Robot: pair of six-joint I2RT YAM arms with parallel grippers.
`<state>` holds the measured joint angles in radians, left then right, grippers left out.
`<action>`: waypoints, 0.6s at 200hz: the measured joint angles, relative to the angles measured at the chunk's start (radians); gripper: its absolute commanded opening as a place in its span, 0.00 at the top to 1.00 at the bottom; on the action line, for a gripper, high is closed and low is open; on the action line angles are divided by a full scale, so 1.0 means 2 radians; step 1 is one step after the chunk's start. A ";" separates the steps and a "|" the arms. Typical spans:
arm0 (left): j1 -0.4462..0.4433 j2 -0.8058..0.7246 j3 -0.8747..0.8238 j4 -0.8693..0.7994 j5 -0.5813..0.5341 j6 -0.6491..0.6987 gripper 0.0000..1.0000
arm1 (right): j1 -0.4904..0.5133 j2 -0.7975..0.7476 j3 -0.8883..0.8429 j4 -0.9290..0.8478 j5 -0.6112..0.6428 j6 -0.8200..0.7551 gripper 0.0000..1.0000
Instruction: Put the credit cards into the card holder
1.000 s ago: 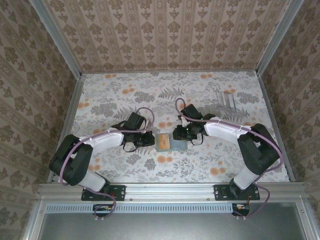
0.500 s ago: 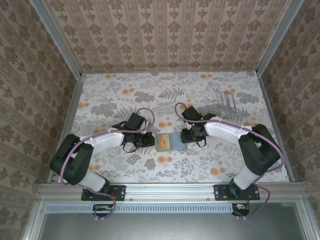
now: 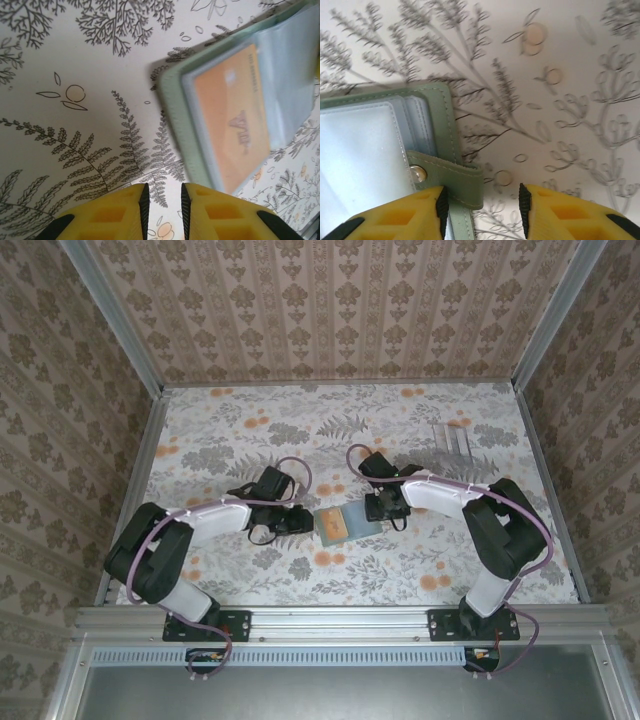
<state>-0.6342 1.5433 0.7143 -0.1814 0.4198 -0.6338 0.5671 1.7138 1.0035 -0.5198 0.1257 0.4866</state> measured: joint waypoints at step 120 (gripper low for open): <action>-0.004 0.022 0.000 0.011 0.002 -0.001 0.78 | -0.037 -0.020 -0.001 0.002 0.094 0.021 0.50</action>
<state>-0.6418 1.5871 0.7143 -0.1585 0.4240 -0.6357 0.4923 1.6745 1.0023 -0.5159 0.3138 0.5289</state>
